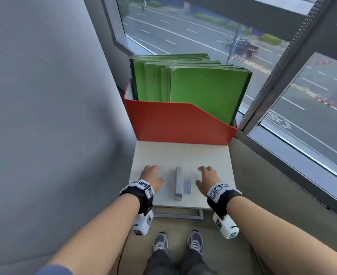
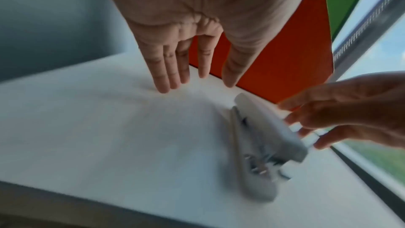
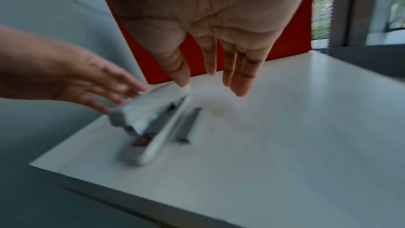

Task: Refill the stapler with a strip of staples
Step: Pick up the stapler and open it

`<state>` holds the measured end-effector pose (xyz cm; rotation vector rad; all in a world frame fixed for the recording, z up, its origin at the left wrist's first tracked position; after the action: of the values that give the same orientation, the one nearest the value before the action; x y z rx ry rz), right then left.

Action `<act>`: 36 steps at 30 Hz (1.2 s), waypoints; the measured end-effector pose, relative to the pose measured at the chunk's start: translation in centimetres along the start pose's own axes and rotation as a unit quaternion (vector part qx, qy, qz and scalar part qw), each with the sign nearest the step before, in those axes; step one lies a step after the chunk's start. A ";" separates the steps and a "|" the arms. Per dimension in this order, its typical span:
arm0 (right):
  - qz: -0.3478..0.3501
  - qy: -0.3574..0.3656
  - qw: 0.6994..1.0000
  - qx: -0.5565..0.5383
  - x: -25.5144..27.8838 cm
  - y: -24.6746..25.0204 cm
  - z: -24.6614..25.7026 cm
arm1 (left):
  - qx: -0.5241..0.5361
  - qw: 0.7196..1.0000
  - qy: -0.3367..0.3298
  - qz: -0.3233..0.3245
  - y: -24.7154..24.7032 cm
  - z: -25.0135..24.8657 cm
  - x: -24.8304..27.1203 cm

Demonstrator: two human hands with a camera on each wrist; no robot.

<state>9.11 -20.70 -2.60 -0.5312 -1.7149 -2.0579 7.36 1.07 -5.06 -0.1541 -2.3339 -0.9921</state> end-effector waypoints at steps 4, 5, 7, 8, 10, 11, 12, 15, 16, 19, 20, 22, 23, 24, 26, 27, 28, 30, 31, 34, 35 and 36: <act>0.024 0.060 0.998 -0.020 -0.2 -0.7 6.5 | 0.168 0.986 0.007 0.014 -1.5 -2.8 -0.3; 0.032 0.061 0.998 -0.001 -0.4 -1.3 7.6 | 0.202 0.979 0.012 0.018 -2.1 -3.1 -0.6; 0.067 0.045 0.996 0.039 -0.6 -2.7 8.7 | 0.246 0.969 0.021 0.032 -3.1 -3.2 -0.8; 0.085 0.025 0.995 0.044 -0.7 -3.3 8.7 | 0.258 0.965 0.026 0.040 -3.6 -3.0 -0.8; 0.098 0.002 0.995 0.033 -0.7 -3.9 8.7 | 0.271 0.961 0.033 0.048 -4.4 -2.3 -0.8; 0.099 0.003 0.995 0.032 -0.9 -4.2 8.7 | 0.278 0.959 0.034 0.046 -4.6 -1.9 -0.8; 0.103 0.010 0.994 0.031 -0.9 -4.2 8.7 | 0.282 0.958 0.038 0.045 -4.9 -1.5 -0.7; 0.100 0.045 0.994 0.010 -0.6 -3.3 9.0 | 0.319 0.945 0.055 0.052 -5.1 -1.2 -0.5; 0.096 0.058 0.994 -0.008 -0.5 -2.7 9.2 | 0.341 0.936 0.064 0.054 -5.1 -1.2 -0.7; 0.075 0.076 0.994 -0.023 -0.7 -1.2 10.1 | 0.386 0.918 0.075 0.047 -4.1 -1.7 -1.0; 0.068 0.077 0.995 -0.016 -0.7 -0.6 10.4 | 0.400 0.912 0.071 0.046 -3.9 -2.0 -1.1; 0.057 0.088 0.994 0.003 -0.8 0.5 10.7 | 0.443 0.892 0.074 0.050 -3.7 -2.8 -1.4; 0.057 0.092 0.994 0.016 -0.8 1.0 10.7 | 0.455 0.886 0.075 0.053 -3.9 -3.1 -1.6; 0.060 0.094 0.993 0.026 -0.7 1.4 10.6 | 0.463 0.882 0.073 0.055 -3.9 -3.5 -1.6; 0.068 0.094 0.992 0.050 -0.4 2.3 10.1 | 0.467 0.880 0.065 0.051 -4.2 -4.2 -1.9; 0.069 0.093 0.991 0.061 -0.4 2.7 9.9 | 0.470 0.879 0.060 0.050 -4.3 -4.6 -1.9; 0.069 0.094 0.991 0.067 -0.3 3.0 9.6 | 0.466 0.881 0.060 0.049 -4.5 -4.7 -2.2; 0.068 0.094 0.991 0.069 -0.2 3.6 9.2 | 0.464 0.883 0.059 0.045 -5.4 -4.6 -3.2; 0.072 0.092 0.991 0.068 -0.2 3.9 8.9 | 0.456 0.887 0.059 0.046 -5.6 -4.6 -3.3; 0.106 0.077 0.991 0.030 0.3 5.1 7.8 | 0.429 0.902 0.035 0.044 -4.2 -5.9 -1.7; 0.116 0.072 0.991 0.011 0.6 5.6 7.3 | 0.431 0.901 0.031 0.043 -4.1 -5.7 -1.5; 0.119 0.071 0.990 0.003 0.7 6.3 7.0 | 0.437 0.897 0.030 0.053 -4.2 -5.8 -1.2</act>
<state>12.11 -14.91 4.14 -0.5446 -1.4979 -1.8738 9.79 -5.76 -5.20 0.1102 -2.4470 0.1640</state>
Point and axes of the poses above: each hand's wrist, its own x-axis away from the middle knuckle, its own y-axis out of the back of the hand, z = x × y, the point moved 9 cm from there along -x, towards the middle knuckle, and after that the axes turned 11 degrees about x, right-handed, at the moved point
